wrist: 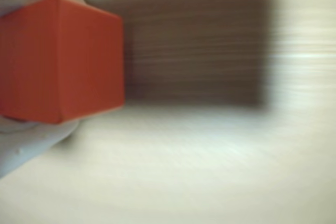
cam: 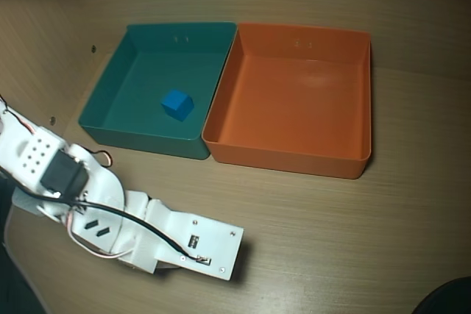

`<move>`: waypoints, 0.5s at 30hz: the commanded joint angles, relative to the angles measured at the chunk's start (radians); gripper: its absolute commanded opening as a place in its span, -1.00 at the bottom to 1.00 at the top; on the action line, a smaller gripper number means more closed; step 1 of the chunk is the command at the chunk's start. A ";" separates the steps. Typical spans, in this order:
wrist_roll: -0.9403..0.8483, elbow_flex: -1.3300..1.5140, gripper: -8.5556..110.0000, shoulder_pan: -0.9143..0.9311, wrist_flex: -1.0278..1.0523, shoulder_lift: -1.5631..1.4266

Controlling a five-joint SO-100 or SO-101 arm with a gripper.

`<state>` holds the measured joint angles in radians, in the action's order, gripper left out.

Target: Grasp a cube and put it in the box.

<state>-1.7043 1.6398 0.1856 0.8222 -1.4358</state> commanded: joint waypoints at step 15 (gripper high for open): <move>0.008 -0.167 -0.93 -0.276 -0.006 -0.299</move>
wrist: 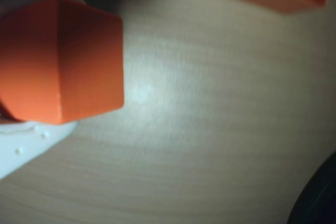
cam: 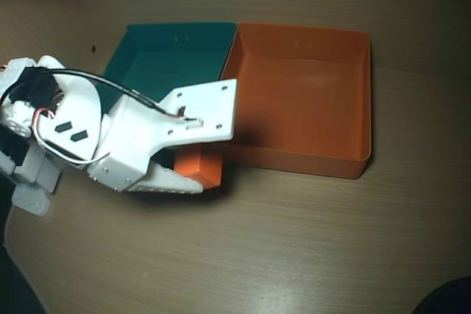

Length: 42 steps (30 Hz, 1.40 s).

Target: Grasp a cube and put it in the box.

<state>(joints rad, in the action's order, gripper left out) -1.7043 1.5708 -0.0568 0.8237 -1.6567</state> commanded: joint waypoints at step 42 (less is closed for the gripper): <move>0.167 -0.681 -0.93 -0.373 0.005 0.629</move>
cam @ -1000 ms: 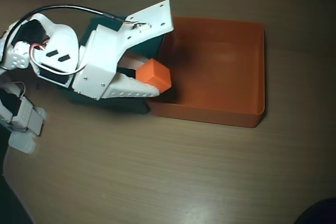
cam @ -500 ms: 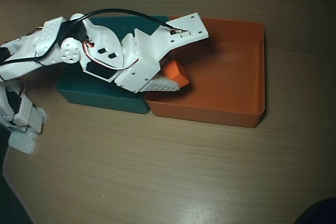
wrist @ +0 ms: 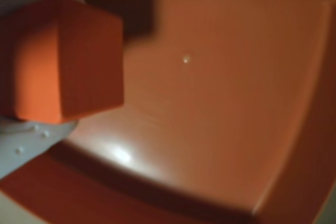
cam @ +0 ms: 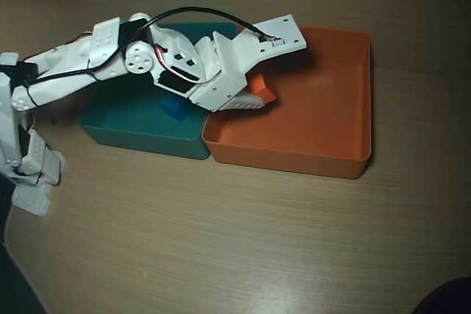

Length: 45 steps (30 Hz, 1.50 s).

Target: Grasp a cube and put it in the box.

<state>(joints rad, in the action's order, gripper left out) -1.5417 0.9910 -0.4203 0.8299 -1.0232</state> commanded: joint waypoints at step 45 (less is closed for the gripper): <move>0.018 -0.206 -0.73 -0.003 -0.014 0.081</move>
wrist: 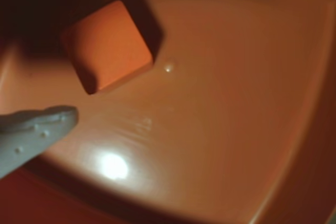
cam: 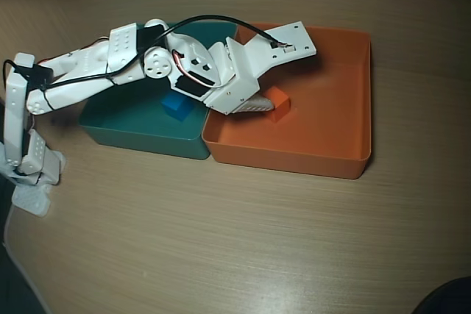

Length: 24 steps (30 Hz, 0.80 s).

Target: Grasp a cube and put it in the box.

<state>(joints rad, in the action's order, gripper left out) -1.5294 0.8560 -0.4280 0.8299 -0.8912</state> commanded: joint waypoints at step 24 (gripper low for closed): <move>-0.002 -0.057 -0.92 0.080 0.000 -0.347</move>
<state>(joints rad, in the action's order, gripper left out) -1.5294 0.8560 -0.3605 0.8330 -1.1029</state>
